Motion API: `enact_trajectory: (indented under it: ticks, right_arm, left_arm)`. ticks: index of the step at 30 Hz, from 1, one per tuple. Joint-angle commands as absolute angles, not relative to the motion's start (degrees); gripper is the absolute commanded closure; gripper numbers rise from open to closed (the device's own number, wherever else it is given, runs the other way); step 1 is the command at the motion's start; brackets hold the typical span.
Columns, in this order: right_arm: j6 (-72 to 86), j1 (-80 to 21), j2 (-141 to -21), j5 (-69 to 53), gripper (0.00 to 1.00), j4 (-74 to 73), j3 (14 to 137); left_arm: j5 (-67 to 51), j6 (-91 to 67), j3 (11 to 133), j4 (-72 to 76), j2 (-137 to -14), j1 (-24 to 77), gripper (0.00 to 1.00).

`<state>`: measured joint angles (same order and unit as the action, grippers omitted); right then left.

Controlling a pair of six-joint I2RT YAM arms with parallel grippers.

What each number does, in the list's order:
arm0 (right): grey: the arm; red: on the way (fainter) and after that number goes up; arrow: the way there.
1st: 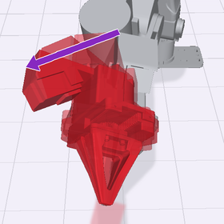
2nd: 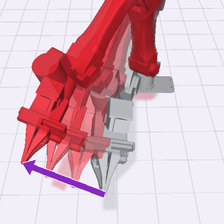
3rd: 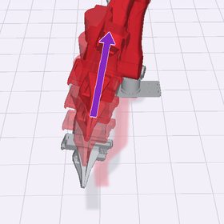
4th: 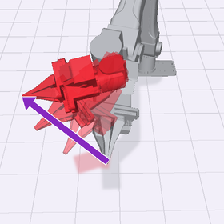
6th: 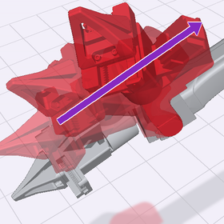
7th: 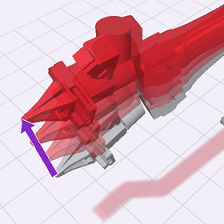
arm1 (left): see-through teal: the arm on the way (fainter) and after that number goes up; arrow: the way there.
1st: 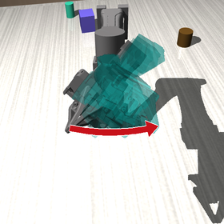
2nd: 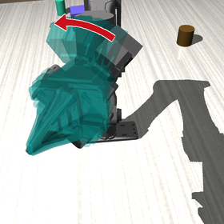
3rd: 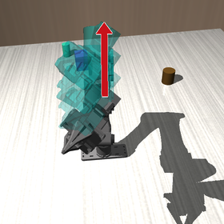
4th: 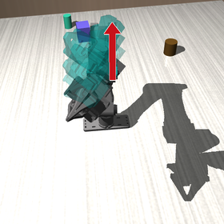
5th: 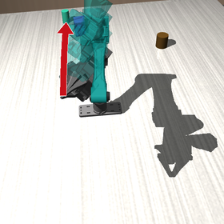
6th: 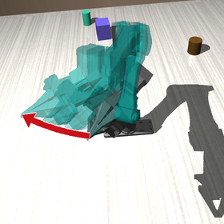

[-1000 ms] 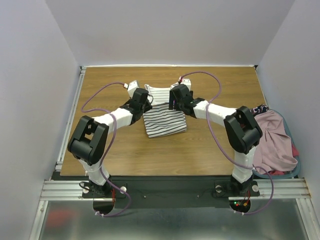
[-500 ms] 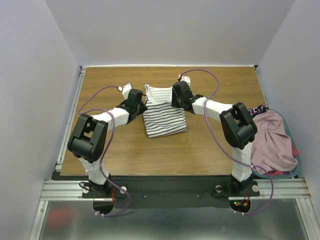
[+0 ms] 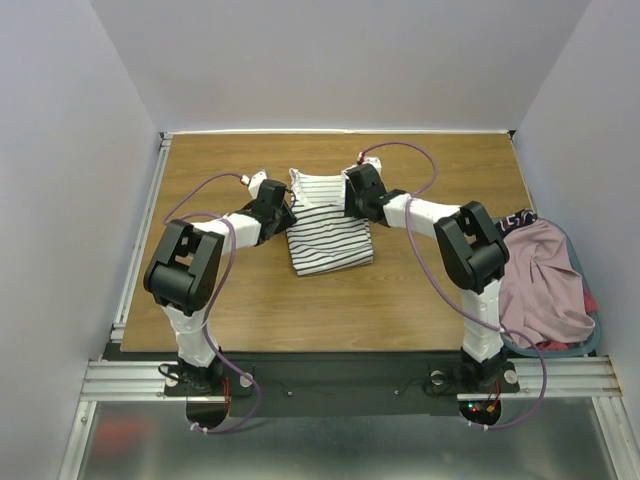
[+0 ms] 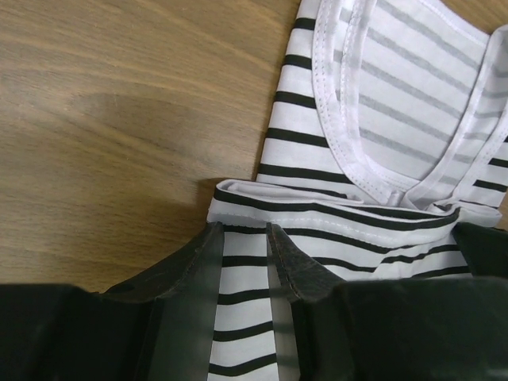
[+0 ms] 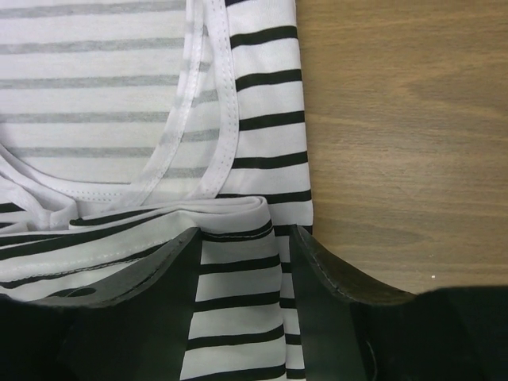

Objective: Fold and stack the tank tops
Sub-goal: Fold the tank top

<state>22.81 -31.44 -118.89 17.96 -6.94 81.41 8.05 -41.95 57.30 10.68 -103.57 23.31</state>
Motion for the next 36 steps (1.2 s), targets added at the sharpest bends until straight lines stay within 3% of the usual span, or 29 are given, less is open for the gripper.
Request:
enact_trajectory:
  ticks: [1, 15, 36]
  right_arm:
    - [22.24, -31.03, -118.92, 17.58, 0.47, -5.1, 84.73]
    - [21.88, -31.03, -119.88, 17.23, 0.5, -5.1, 85.69]
    - [20.66, -30.41, -120.76, 16.79, 0.48, -5.1, 86.4]
  left_arm:
    - [7.03, -40.43, 59.41, 12.74, -103.01, 22.94, 0.6]
    - [7.82, -41.04, 55.02, 14.68, -98.26, 21.97, 0.55]
    - [3.08, -39.99, 57.74, 16.96, -105.82, 19.86, 0.54]
